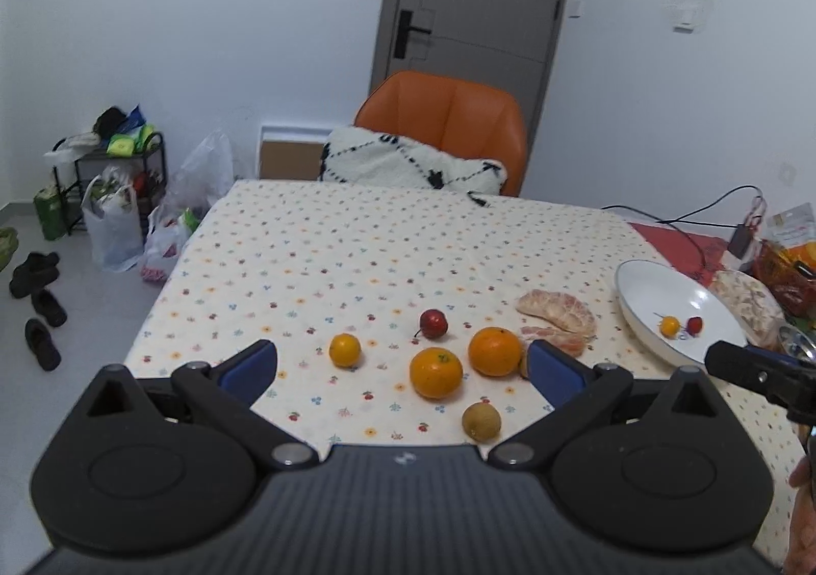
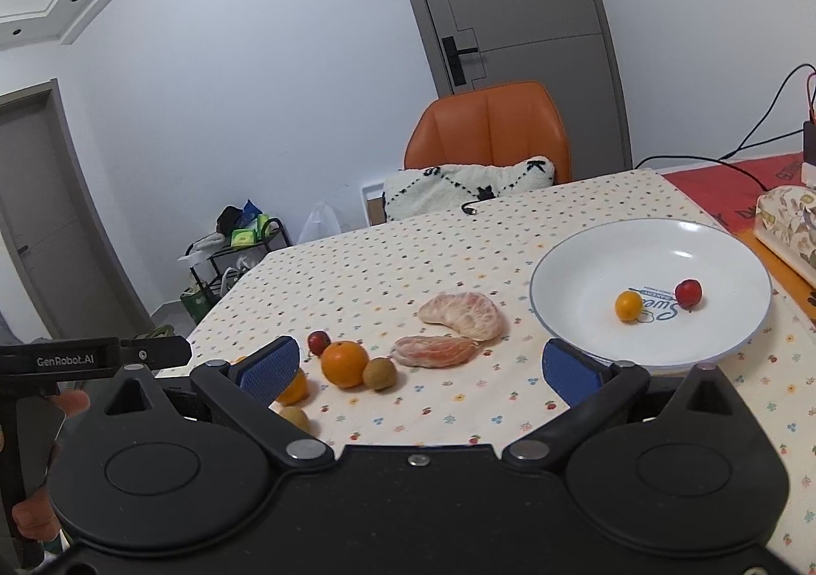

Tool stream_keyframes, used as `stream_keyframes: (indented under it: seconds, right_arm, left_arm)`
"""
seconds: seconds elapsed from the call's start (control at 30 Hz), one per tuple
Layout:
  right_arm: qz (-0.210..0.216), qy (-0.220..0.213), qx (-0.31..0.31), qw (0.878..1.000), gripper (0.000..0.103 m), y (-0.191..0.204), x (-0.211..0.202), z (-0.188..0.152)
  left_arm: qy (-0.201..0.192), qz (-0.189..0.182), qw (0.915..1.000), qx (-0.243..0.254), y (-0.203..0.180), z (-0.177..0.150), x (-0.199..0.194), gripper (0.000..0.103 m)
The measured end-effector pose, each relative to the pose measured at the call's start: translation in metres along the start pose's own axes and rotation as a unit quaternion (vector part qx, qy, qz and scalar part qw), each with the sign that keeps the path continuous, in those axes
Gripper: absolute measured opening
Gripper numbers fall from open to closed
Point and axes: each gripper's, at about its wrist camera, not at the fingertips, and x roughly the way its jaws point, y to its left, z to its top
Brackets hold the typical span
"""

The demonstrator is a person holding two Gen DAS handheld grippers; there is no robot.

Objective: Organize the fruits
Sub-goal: 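Withdraw both tools from the plate back toward the remaining fruits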

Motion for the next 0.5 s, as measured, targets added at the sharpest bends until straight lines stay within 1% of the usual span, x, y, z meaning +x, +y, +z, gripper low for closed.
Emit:
stream_keyframes:
  seconds: [0.1, 0.23, 0.33, 0.43, 0.5]
  right_arm:
    - [0.007, -0.001, -0.004, 1.000, 0.103, 0.006, -0.006, 0.001]
    - [0.013, 0.009, -0.011, 1.000, 0.103, 0.015, -0.008, 0.000]
    - [0.021, 0.025, -0.016, 0.999, 0.103, 0.023, -0.005, -0.004]
    - [0.019, 0.038, -0.023, 0.999, 0.103, 0.032, 0.000, -0.009]
    - [0.020, 0.047, -0.025, 0.998, 0.103, 0.036, 0.004, -0.012]
  left_arm:
    - [-0.014, 0.004, 0.9998, 0.010, 0.004, -0.003, -0.009, 0.103]
    - [-0.012, -0.003, 0.9999, 0.010, 0.013, -0.010, -0.012, 0.103]
    - [-0.006, -0.002, 0.9999, 0.009, 0.018, -0.017, -0.010, 0.103]
    - [-0.006, 0.011, 0.9998, 0.017, 0.020, -0.024, -0.009, 0.103]
    - [-0.005, 0.007, 0.9998, 0.018, 0.022, -0.028, -0.008, 0.103]
